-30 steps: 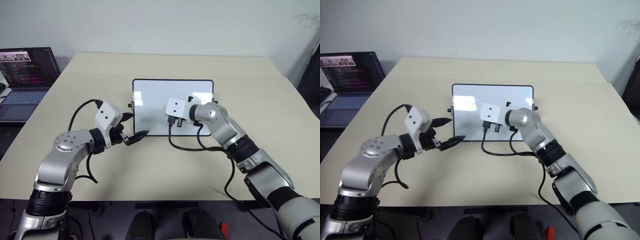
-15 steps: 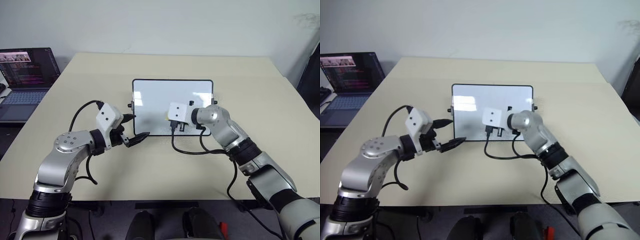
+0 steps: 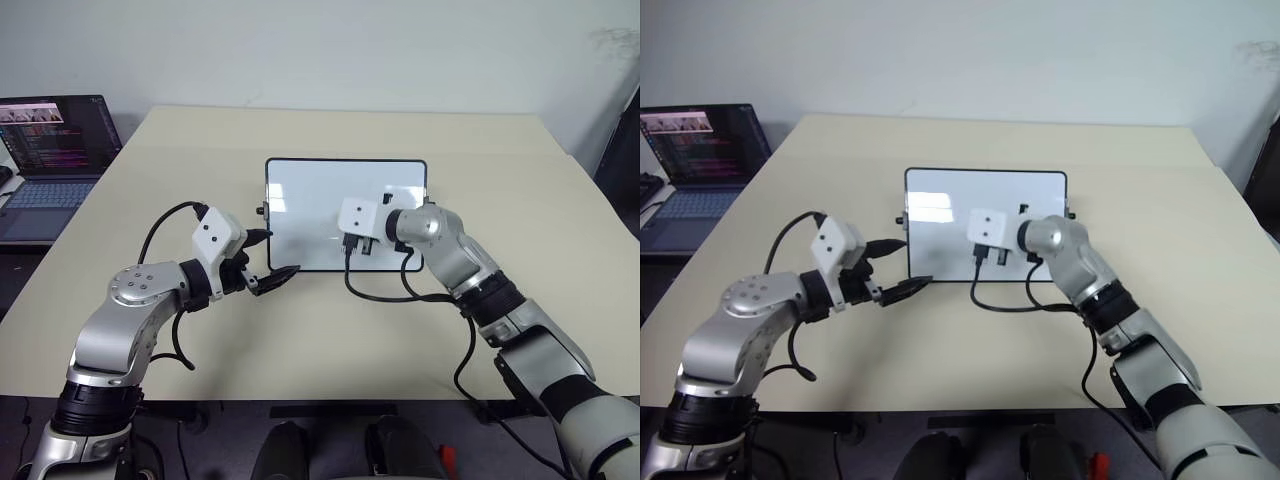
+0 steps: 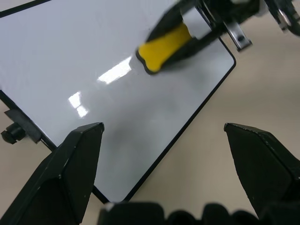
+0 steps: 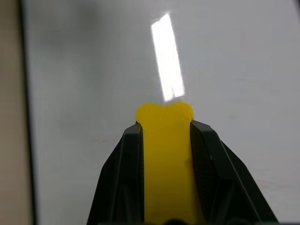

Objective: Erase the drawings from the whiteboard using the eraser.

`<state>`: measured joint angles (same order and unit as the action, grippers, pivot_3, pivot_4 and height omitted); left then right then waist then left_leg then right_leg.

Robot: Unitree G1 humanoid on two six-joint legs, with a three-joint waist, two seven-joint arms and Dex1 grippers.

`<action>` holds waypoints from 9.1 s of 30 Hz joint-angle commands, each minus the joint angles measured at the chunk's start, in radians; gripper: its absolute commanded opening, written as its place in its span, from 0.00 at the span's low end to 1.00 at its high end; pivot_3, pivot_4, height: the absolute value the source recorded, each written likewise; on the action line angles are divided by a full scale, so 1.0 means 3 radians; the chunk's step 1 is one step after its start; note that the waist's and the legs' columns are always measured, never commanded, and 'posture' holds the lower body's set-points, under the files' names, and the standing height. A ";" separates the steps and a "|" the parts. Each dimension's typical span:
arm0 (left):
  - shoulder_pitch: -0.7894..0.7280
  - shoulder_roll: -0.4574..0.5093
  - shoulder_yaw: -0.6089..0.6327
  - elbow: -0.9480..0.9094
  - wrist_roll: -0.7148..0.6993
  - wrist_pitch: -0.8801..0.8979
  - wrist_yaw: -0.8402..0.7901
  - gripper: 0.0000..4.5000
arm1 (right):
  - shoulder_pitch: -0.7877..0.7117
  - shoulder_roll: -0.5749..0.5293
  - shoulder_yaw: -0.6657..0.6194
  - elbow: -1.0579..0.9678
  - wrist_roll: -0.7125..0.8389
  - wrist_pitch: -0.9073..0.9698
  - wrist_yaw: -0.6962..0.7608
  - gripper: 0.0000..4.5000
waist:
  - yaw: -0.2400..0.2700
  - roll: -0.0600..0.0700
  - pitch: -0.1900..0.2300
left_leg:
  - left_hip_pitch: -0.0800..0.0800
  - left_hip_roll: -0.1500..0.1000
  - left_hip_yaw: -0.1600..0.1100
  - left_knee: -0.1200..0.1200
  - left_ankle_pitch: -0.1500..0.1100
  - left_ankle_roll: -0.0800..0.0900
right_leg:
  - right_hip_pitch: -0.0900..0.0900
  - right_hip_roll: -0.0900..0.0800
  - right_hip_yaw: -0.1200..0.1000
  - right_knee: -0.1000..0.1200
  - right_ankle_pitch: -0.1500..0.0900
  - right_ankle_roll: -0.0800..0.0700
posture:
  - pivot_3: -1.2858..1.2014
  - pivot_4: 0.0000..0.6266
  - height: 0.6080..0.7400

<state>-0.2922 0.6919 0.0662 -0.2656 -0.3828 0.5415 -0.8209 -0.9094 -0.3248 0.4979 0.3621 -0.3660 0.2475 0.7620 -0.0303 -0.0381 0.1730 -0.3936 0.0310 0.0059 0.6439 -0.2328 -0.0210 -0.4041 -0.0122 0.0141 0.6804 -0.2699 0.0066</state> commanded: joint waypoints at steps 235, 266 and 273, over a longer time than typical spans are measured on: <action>-0.0975 -0.0903 -0.1351 0.0629 0.0437 -0.0990 -0.1153 1.00 | 0.2457 0.0390 -0.2421 -0.2889 0.1198 0.2369 -0.1524 0.22 | 0.0000 0.0006 0.0012 | -0.0024 -0.0006 0.0001 -0.0001 -0.0022 -0.0021 | -0.0013 0.0020 0.0006 -0.0005 -0.0030 0.0019 | 0.52 0.24 1.00; -0.0920 -0.1076 -0.1034 0.0861 0.0471 -0.1103 -0.0822 1.00 | 0.2290 0.0271 -0.2648 -0.2541 0.1685 0.1577 -0.1814 0.99 | -0.0005 0.0008 0.0012 | -0.0022 -0.0003 -0.0001 0.0001 -0.0022 -0.0021 | -0.0012 0.0028 0.0007 -0.0003 -0.0029 0.0019 | 0.52 0.24 1.00; 0.0028 -0.1185 -0.0311 -0.0089 0.0171 -0.0611 0.0162 1.00 | 0.2898 0.0191 -0.2459 -0.3385 0.1837 0.1316 -0.1579 0.99 | 0.0004 0.0010 0.0012 | -0.0023 0.0003 -0.0004 -0.0003 -0.0023 -0.0022 | -0.0012 0.0025 0.0005 -0.0004 -0.0032 0.0021 | 0.52 0.24 1.00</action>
<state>-0.3047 0.3501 -0.0910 -0.2092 -0.3003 0.3375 -0.8589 -0.0608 -0.2674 -0.2284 -0.5741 0.1697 0.6827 0.2866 -0.0292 -0.0350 0.1765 -0.4004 0.0318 0.0047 0.6434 -0.2398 -0.0276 -0.4077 -0.0057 0.0156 0.6793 -0.2795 0.0128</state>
